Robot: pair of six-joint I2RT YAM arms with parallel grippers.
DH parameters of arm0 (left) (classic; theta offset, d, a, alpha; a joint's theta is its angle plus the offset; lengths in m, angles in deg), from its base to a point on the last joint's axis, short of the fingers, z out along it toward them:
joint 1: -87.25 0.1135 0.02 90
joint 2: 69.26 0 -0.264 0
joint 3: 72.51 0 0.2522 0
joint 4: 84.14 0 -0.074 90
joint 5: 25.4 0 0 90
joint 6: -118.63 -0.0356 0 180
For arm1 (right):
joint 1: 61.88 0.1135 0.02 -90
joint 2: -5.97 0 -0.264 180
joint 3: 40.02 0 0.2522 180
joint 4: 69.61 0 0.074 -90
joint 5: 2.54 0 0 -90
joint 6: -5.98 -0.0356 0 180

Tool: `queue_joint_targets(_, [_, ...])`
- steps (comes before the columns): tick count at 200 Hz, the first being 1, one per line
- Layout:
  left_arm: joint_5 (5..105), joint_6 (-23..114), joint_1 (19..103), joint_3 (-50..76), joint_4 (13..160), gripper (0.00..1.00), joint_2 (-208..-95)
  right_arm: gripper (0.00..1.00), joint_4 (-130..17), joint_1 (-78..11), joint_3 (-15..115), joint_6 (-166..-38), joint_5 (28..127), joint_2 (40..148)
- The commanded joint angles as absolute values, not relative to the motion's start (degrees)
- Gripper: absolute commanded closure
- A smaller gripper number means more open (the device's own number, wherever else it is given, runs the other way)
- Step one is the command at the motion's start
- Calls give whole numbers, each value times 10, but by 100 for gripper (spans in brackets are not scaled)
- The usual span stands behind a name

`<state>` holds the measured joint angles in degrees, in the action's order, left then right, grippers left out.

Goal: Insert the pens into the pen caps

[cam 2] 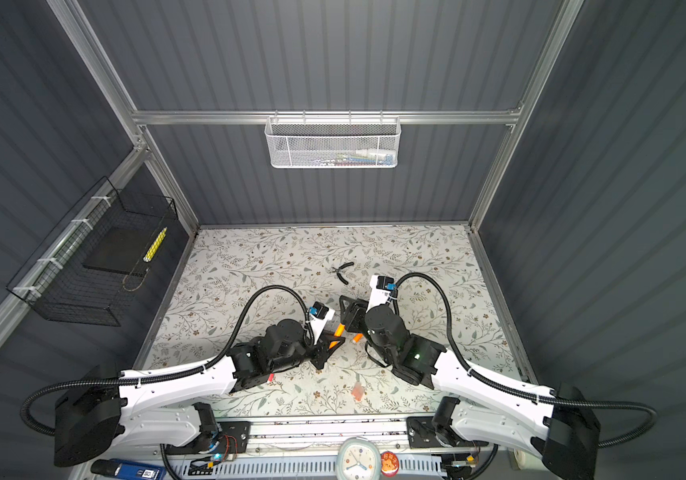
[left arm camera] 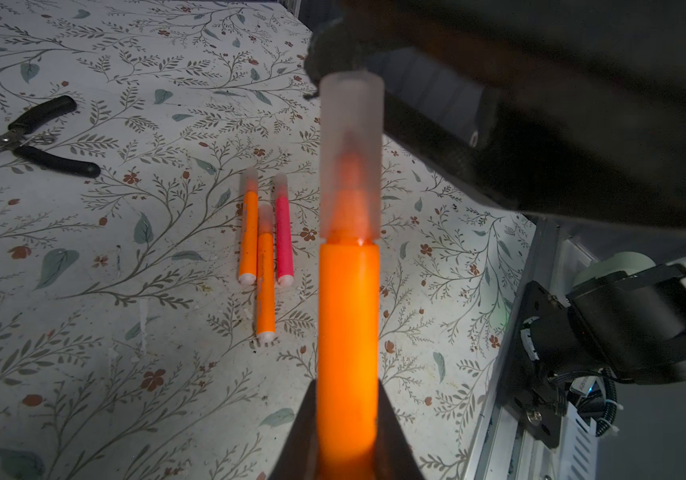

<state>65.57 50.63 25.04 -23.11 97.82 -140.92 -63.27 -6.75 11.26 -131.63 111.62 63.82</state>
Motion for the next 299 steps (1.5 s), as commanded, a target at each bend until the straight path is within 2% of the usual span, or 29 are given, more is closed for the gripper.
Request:
queue_joint_targets(1, [661, 495, 247, -212, 985, 100, -1406, 53, -623, -68, 123, -1317, 1111, 648])
queue_joint_targets(44, [686, 495, 247, -207, 970, 100, -1403, 84, -630, -68, 113, -1336, 1088, 661])
queue_joint_targets(68, [748, 490, 248, -206, 972, 100, -1396, 100, -650, -66, 87, -1355, 1065, 647])
queue_joint_targets(96, [795, 516, 248, -187, 969, 100, -1392, 100, -678, -57, 51, -1362, 1053, 618])
queue_joint_targets(111, [795, 524, 249, -202, 1020, 100, -1373, 100, -708, -50, 19, -1361, 1038, 599])
queue_joint_targets(143, [674, 485, 274, -211, 1126, 100, -1397, 100, -760, -46, -40, -1330, 990, 552])
queue_joint_targets(158, [663, 444, 275, -185, 1122, 100, -1434, 100, -765, -45, -65, -1334, 994, 535])
queue_joint_targets(182, [743, 392, 275, -160, 1146, 100, -1477, 100, -781, -25, -89, -1371, 1015, 537])
queue_joint_targets(223, [878, 335, 274, -140, 1218, 100, -1508, 100, -716, 69, -60, -1436, 1168, 579])
queue_joint_targets(239, [905, 341, 273, -143, 1236, 100, -1506, 100, -733, 78, -59, -1450, 1184, 602])
queue_joint_targets(269, [935, 371, 272, -132, 1222, 100, -1513, 100, -790, 88, -71, -1461, 1201, 632])
queue_joint_targets(299, [861, 399, 286, -127, 1171, 100, -1482, 100, -910, 97, -95, -1392, 1180, 655])
